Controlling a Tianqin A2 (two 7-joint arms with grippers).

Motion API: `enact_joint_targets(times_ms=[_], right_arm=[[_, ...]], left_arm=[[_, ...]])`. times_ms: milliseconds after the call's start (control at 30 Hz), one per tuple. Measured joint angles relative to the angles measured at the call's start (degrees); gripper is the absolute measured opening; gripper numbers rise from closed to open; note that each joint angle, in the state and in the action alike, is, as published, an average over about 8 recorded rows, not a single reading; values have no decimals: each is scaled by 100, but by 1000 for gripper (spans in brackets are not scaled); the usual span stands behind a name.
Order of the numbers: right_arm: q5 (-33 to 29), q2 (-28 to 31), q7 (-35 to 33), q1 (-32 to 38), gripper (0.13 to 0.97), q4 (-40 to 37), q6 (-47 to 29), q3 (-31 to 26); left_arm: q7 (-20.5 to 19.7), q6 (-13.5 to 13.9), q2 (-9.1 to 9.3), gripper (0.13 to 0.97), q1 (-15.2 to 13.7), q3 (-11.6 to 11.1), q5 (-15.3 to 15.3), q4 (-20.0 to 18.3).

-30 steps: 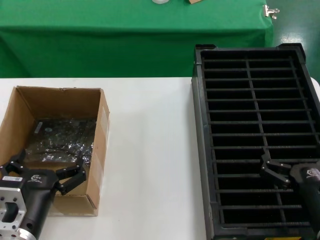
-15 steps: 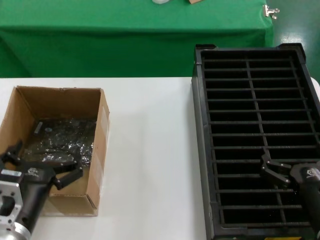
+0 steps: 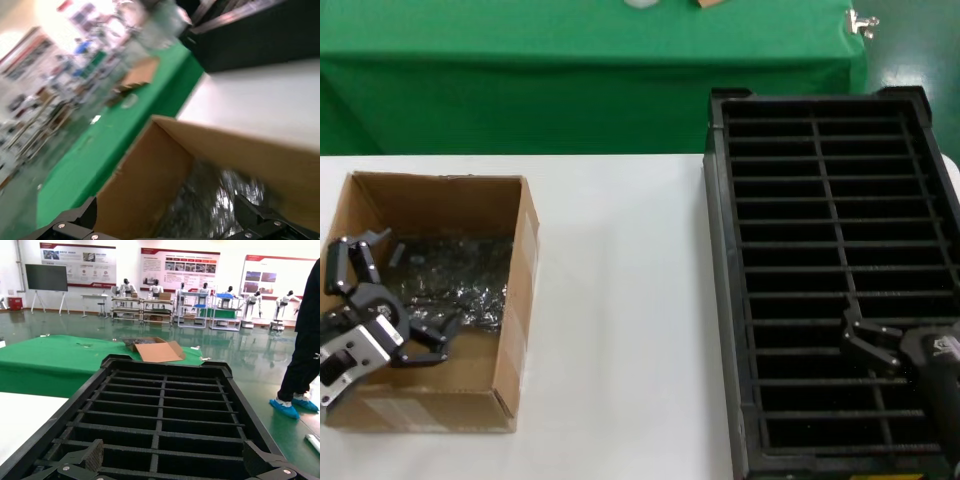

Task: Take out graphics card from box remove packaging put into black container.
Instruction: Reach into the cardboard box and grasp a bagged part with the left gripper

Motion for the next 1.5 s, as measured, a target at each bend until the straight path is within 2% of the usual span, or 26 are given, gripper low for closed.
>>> enact_joint_targets(times_ms=[67, 167, 433, 600, 733, 900, 1133, 1500], right_arm=[[0, 0, 0, 0, 966, 0, 0, 0], [0, 0, 0, 0, 966, 0, 0, 0], [0, 0, 0, 0, 966, 0, 0, 0], [0, 0, 1, 0, 966, 0, 0, 0], [0, 0, 1, 0, 966, 0, 0, 0], [-1, 0, 1, 0, 966, 0, 0, 0], [-1, 0, 1, 0, 966, 0, 0, 0], [-1, 0, 1, 0, 966, 0, 0, 0]], left_arm=[[238, 162, -130, 966, -284, 184, 134, 320], [662, 378, -178, 966, -730, 416, 236, 840], [2048, 873, 87, 966, -1911, 935, 359, 2411], [2668, 1075, 234, 966, -2366, 1198, 465, 3088], [2892, 1107, 296, 966, -2574, 1394, 611, 3378], [3120, 931, 407, 966, -2741, 1486, 695, 3652], [3678, 585, 601, 962, -2881, 1336, 531, 4013], [4411, 418, 677, 901, -2834, 1090, 257, 4175]])
